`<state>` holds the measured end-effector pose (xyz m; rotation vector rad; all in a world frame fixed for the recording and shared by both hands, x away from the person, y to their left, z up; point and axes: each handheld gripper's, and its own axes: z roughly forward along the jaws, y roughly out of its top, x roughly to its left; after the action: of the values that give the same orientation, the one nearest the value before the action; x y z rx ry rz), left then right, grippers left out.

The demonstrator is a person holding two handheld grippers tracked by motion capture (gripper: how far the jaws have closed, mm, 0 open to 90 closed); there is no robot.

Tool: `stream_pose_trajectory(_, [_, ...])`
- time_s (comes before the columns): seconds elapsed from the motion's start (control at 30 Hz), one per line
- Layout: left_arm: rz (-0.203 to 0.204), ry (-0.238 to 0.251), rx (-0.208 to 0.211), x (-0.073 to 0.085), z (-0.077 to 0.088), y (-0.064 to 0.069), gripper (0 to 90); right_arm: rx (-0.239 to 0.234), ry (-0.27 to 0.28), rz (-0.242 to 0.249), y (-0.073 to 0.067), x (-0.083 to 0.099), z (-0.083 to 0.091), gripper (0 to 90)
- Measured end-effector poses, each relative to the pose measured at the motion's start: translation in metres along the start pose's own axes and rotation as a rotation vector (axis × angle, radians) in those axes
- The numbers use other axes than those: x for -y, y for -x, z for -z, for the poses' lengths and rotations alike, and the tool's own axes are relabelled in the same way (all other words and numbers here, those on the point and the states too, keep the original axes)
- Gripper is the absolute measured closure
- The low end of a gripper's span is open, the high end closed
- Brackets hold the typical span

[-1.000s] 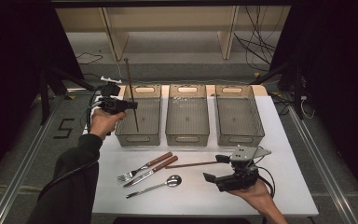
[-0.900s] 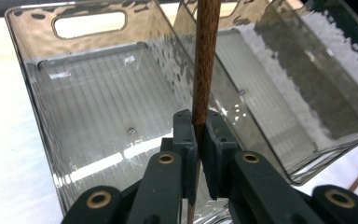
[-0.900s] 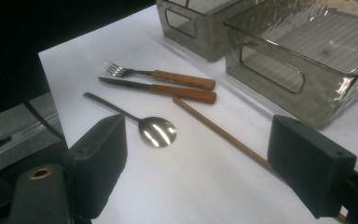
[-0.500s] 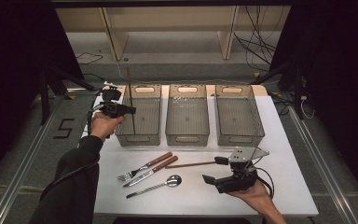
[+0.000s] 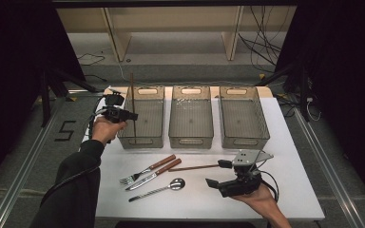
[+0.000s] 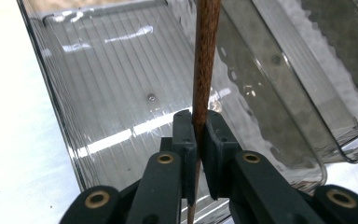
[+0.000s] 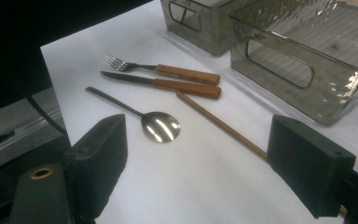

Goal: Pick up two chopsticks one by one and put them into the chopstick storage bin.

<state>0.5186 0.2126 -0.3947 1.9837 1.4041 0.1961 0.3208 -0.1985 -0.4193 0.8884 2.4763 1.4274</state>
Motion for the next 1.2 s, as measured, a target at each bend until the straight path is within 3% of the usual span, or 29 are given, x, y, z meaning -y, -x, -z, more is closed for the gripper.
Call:
stream_pose_trajectory(0.3, [0.023, -0.021, -0.015, 0.002, -0.006, -0.003, 81.2, 0.0, 0.001, -0.001, 0.001, 0.0, 0.001, 21.0])
stream_pose_trajectory(0.5, [0.061, -0.017, -0.042, 0.001, -0.005, -0.004, 62.0, 0.0, 0.003, -0.001, 0.001, 0.0, 0.001, 21.0])
stream_pose_trajectory(0.57, [0.074, -0.009, -0.068, 0.001, -0.004, -0.003, 52.5, 0.001, 0.004, -0.001, 0.001, 0.0, 0.001, 21.0])
stream_pose_trajectory(0.7, [0.094, 0.01, -0.063, 0.0, 0.003, -0.002, 39.0, 0.004, 0.005, -0.003, 0.002, 0.0, 0.002, 21.0])
stream_pose_trajectory(0.97, [0.046, 0.105, 0.013, 0.006, 0.029, 0.017, 26.0, 0.028, 0.009, 0.007, 0.006, -0.005, 0.006, 21.0])
stream_pose_trajectory(1.2, [0.003, 0.198, 0.1, 0.026, 0.053, 0.034, 21.3, 0.052, -0.01, 0.029, 0.011, -0.012, 0.008, 21.2])
